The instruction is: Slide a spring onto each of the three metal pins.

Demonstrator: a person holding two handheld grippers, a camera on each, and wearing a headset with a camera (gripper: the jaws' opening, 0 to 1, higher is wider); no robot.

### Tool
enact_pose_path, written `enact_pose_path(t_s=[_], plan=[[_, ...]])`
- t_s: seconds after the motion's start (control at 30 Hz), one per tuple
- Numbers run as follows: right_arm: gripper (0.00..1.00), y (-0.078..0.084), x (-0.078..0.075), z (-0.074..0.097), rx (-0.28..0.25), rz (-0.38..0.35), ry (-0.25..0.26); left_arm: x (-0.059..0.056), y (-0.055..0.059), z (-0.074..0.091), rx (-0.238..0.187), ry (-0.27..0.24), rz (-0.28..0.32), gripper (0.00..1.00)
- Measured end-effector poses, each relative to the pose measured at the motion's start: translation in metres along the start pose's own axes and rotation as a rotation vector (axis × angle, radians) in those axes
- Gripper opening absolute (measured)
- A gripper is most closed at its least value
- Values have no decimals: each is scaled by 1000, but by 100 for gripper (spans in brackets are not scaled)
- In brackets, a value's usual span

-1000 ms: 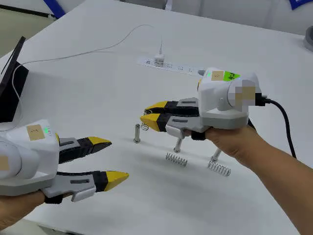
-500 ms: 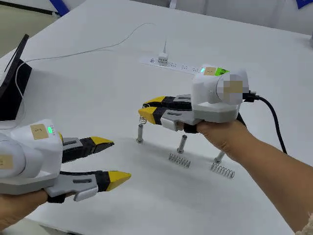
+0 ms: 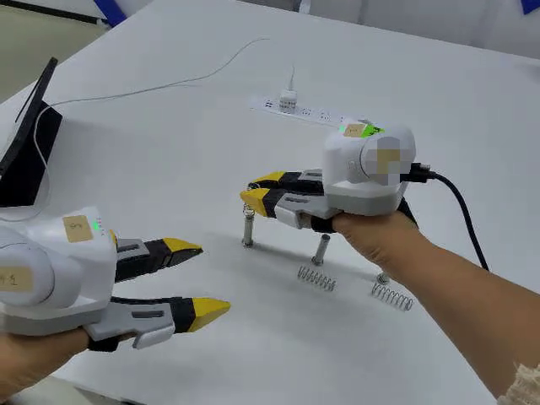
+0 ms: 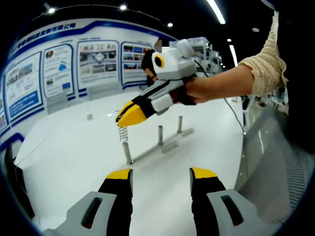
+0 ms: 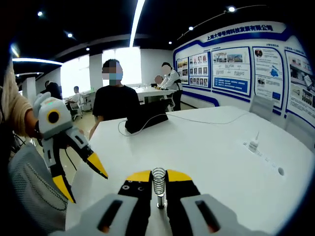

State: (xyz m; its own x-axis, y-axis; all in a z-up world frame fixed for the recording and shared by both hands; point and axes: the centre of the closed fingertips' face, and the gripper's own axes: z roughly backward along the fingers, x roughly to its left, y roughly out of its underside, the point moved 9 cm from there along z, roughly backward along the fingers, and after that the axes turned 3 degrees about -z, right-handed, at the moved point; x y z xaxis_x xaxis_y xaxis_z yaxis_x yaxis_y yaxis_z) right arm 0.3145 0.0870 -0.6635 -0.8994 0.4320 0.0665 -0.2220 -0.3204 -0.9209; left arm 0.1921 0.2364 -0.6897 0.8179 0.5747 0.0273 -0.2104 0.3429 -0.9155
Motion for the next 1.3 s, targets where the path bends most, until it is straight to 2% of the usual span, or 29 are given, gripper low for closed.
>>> enact_pose_path(t_s=[0.8,1.3], plan=[[12,20,-1,-8,34,-9,14,-2,3,-1,13,13,4,47],[12,30,2,-19,87,6,46,-1,3,-1,16,14,6,46]])
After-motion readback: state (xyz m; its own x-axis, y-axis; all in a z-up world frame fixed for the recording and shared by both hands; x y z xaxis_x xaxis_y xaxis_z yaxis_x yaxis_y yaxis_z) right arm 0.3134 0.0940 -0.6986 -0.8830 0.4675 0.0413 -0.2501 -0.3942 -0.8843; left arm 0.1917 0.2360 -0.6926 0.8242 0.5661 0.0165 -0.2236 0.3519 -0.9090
